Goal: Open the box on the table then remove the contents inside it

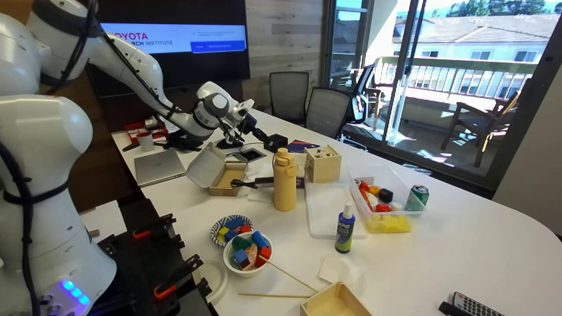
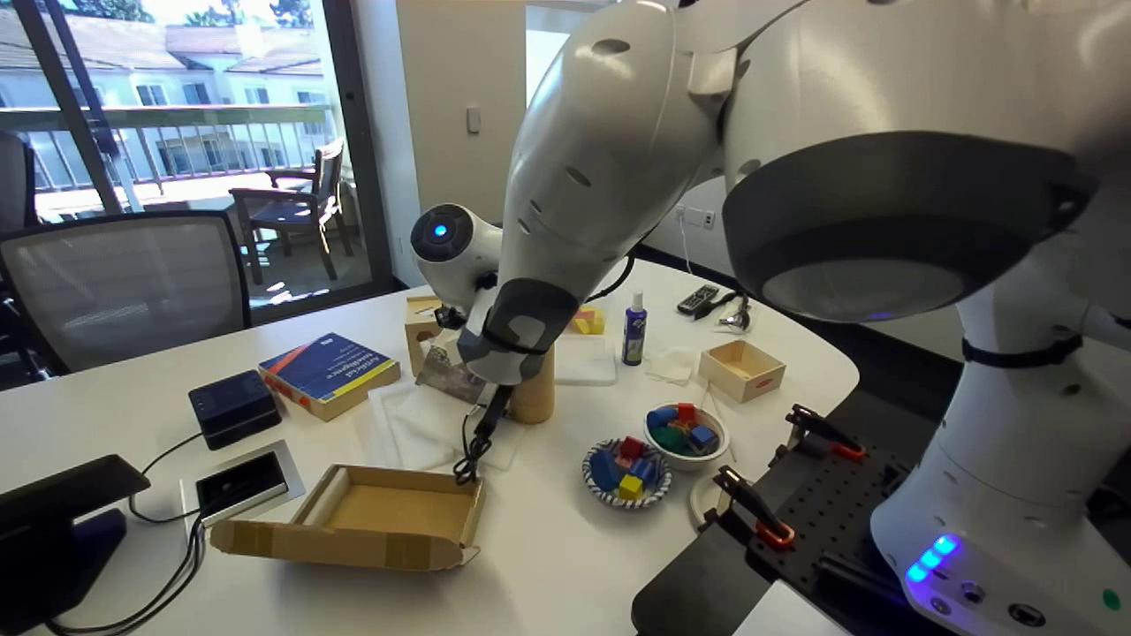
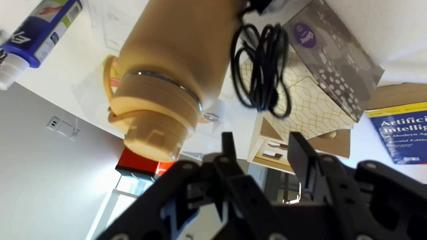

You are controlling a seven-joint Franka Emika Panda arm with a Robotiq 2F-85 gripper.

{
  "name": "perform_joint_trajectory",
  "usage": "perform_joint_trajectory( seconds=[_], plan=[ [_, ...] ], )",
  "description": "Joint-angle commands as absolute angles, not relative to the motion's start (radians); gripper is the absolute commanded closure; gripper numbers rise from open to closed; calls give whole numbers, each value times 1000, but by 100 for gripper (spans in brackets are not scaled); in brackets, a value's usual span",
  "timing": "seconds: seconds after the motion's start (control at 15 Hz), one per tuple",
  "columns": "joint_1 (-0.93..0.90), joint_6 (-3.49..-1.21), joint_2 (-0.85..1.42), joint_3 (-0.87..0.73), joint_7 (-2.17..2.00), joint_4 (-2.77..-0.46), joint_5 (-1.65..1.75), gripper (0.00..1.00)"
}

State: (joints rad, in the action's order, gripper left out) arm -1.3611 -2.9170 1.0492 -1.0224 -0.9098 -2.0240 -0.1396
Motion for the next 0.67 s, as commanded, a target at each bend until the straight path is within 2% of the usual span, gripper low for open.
perform_joint_trajectory(
  seconds=[0.0,0.2,0.6],
  plan=[
    [-1323,-2876,965,-990,-850,-2016,-118,23],
    [-1315,-2890,902,-975,-827,-2023,-122,1],
    [-1361,-2900,650,-944,-703,-2083,-102,0]
  ],
)
